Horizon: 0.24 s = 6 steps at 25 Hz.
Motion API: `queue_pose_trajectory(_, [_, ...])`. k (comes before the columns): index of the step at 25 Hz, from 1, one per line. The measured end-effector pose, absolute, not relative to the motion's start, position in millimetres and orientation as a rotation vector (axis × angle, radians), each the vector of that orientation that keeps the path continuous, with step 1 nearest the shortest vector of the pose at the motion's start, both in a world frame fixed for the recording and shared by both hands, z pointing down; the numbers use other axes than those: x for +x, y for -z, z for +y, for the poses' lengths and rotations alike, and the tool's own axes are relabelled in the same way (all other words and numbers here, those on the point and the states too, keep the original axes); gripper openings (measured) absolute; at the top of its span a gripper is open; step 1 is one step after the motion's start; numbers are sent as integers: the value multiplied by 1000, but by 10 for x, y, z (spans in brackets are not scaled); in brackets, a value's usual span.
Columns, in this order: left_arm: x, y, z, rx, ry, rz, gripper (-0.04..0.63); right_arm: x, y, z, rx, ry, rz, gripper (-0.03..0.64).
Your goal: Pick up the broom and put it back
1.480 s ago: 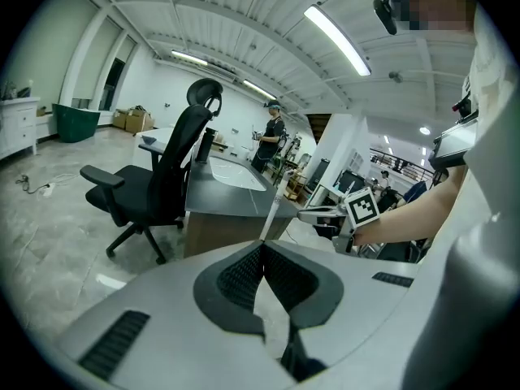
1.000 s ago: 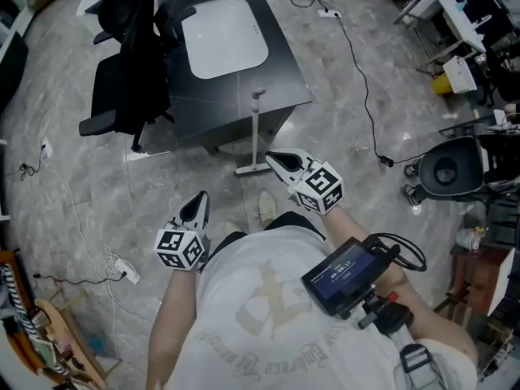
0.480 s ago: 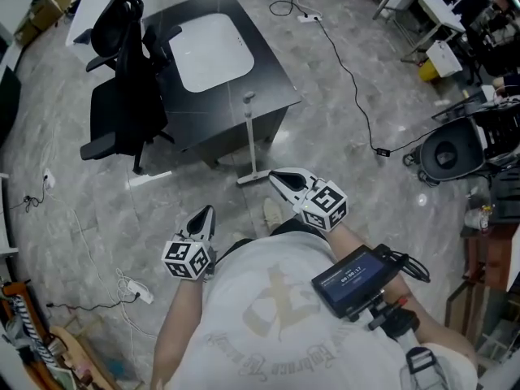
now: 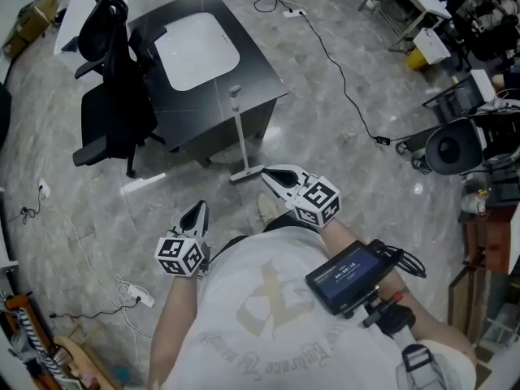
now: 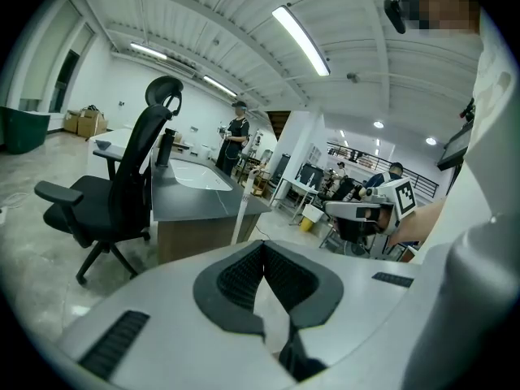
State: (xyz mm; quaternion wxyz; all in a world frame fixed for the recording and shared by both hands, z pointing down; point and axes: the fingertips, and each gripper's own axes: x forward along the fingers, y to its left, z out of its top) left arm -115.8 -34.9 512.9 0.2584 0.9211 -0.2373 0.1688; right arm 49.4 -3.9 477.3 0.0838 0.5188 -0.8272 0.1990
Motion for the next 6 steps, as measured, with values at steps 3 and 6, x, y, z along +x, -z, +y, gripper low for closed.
queue_pose_trajectory(3, [-1151,-5127,-349,2496,-453,-647,11,492,-4762,-56,1542,-589,-2476,17])
queue_pose_trajectory(6, [-1147,-5137,-345,2494,-451,-650,11,487,-4760,-65,1533,-583,-2481,17])
